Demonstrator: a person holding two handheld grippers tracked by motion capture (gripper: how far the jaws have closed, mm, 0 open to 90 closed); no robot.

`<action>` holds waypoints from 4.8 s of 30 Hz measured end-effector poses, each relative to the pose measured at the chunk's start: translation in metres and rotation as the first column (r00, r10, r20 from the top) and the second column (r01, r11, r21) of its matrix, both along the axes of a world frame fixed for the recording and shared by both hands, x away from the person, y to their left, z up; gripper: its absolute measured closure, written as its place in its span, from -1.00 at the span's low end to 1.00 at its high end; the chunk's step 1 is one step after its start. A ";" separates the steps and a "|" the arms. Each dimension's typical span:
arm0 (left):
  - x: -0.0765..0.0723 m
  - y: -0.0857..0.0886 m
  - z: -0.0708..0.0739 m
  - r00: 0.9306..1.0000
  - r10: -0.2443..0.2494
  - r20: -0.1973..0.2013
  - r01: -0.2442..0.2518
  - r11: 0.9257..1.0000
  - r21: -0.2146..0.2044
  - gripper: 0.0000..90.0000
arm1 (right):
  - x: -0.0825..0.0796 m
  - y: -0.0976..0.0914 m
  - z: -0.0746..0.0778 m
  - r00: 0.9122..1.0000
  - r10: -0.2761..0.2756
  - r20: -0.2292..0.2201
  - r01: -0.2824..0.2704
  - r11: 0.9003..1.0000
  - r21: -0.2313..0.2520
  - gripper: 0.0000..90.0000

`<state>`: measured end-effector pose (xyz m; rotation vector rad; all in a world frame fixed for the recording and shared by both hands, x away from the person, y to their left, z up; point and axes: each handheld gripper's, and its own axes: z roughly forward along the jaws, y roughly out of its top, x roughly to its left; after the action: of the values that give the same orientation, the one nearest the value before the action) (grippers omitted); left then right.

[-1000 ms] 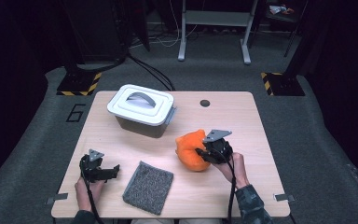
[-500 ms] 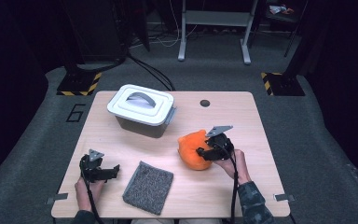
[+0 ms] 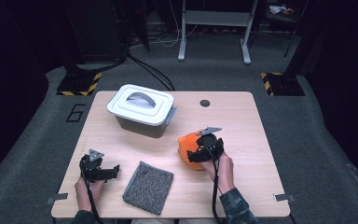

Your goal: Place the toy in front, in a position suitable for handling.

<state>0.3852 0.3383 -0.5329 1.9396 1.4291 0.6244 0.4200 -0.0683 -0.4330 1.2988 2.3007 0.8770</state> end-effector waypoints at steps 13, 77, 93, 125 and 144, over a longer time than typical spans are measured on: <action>0.000 0.000 0.000 1.000 0.000 -0.002 0.000 1.000 0.002 -0.99 | 0.002 -0.011 -0.013 1.000 -0.021 -0.007 0.021 1.000 -0.023 0.16; 0.000 0.000 0.000 1.000 0.000 0.000 0.000 1.000 0.000 -0.99 | -0.028 -0.003 0.008 0.951 0.299 0.081 -0.303 0.952 0.050 -0.89; 0.000 0.000 0.000 1.000 0.000 -0.002 0.000 1.000 0.002 -0.99 | -0.050 0.048 -0.038 0.895 0.445 0.009 -0.444 0.892 0.084 -1.00; 0.000 0.000 0.000 1.000 0.000 -0.002 0.000 1.000 0.001 -0.99 | -0.052 0.109 -0.082 0.856 0.514 -0.044 -0.514 0.857 0.013 -0.45; 0.000 0.000 0.000 1.000 0.001 -0.002 -0.001 1.000 0.001 -0.99 | -0.051 0.098 -0.078 0.873 0.486 -0.031 -0.486 0.874 0.000 0.54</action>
<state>0.3850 0.3381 -0.5326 1.9410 1.4307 0.6240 0.3690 0.0297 -0.5112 0.7282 2.7049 0.9979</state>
